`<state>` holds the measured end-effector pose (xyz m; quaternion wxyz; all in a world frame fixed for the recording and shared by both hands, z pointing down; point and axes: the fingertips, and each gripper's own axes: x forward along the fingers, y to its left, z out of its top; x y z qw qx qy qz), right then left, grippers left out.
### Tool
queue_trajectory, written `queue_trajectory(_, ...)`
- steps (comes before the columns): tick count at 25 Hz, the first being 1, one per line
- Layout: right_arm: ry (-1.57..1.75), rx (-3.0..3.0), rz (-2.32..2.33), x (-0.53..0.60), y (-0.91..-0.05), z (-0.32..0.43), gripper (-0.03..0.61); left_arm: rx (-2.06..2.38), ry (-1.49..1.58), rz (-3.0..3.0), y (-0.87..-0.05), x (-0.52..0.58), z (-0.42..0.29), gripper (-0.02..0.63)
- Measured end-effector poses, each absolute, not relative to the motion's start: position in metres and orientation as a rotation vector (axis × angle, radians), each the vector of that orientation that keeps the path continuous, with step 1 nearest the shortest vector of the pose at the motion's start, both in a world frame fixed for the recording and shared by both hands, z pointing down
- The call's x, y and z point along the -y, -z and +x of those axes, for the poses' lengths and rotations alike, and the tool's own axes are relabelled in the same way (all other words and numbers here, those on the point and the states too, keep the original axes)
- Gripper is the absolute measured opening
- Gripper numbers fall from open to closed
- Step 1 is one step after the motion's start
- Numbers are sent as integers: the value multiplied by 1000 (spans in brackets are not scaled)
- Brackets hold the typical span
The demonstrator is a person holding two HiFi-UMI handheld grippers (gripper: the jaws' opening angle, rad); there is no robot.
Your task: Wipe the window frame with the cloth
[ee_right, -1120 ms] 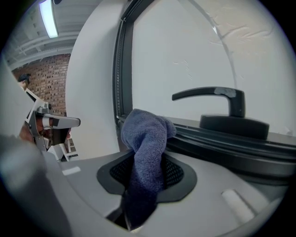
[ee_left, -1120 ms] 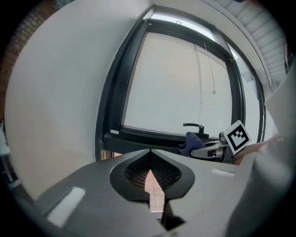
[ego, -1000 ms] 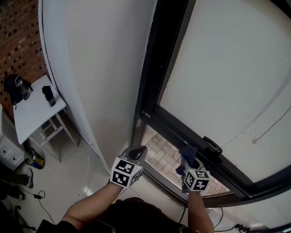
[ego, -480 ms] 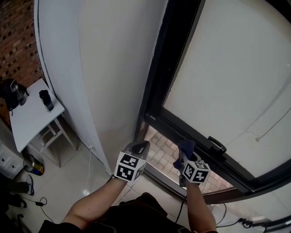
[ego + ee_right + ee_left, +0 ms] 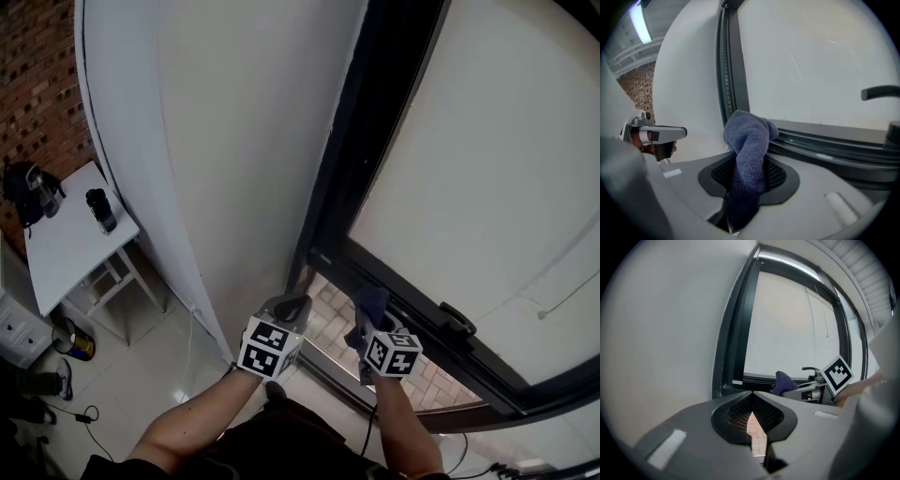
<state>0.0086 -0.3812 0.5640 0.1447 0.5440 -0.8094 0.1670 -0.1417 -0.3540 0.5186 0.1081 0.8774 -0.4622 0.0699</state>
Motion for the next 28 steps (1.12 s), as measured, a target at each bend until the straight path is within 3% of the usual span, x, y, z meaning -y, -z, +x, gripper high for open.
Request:
queue_trajectory(17,-451,2409,1326,435,-572,-81,127,1387,-249,2569,-525,379,-158,-6)
queue_trajectory(28,-460,2443,1297,432,-570,-95,127,1411,-244,2560,-524,371,-168,-6)
